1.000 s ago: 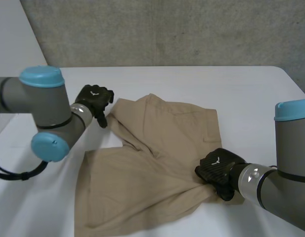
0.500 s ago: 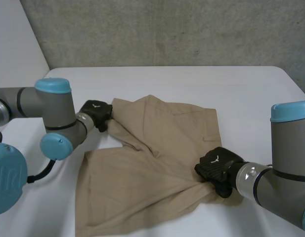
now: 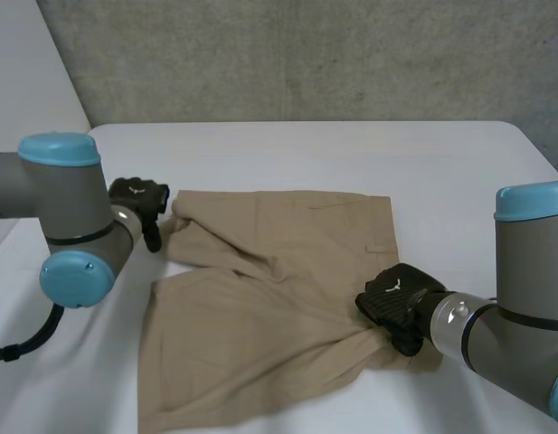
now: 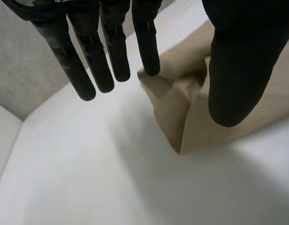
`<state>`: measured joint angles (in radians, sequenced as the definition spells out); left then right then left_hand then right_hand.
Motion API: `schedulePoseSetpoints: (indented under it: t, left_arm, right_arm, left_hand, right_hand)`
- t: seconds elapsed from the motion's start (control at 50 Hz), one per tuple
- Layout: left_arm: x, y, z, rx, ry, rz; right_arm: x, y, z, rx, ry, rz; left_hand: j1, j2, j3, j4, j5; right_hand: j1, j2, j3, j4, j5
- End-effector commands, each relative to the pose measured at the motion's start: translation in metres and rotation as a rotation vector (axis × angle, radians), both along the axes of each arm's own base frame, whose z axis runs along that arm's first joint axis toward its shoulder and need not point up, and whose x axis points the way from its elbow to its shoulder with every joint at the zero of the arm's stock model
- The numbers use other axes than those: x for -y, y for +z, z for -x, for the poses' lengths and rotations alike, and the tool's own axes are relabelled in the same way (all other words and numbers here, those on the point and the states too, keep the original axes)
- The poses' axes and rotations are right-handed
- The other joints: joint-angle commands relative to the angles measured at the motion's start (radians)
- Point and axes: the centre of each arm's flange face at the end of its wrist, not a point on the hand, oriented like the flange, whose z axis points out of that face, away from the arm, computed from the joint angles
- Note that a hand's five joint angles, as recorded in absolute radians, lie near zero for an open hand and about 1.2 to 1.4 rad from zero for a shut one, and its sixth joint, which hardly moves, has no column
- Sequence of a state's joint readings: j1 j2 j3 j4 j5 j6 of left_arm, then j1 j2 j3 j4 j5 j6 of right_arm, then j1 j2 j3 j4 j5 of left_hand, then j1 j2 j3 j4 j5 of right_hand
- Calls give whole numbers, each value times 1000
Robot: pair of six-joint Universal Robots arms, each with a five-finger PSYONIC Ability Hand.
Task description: Fold the shorts.
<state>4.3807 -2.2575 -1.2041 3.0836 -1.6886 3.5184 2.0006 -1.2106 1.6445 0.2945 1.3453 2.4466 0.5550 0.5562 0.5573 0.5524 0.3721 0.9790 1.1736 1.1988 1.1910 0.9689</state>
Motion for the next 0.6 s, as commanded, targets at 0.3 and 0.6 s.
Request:
schedulePoseSetpoints:
  t: [0.3,0.6]
  left_arm:
    - [6,-24,32,-53,-104,-16]
    - [13,-19,5,-3,39,-3]
  right_arm:
    - [-1,-1,2,2,-9,-7]
    - [2,1,2,5,-14,1]
  left_hand:
    - [119,118,117,122,128]
    - [841,840,839,844,850]
  right_hand:
    - [417,223,197,205,253]
    - [417,223,197,205,253]
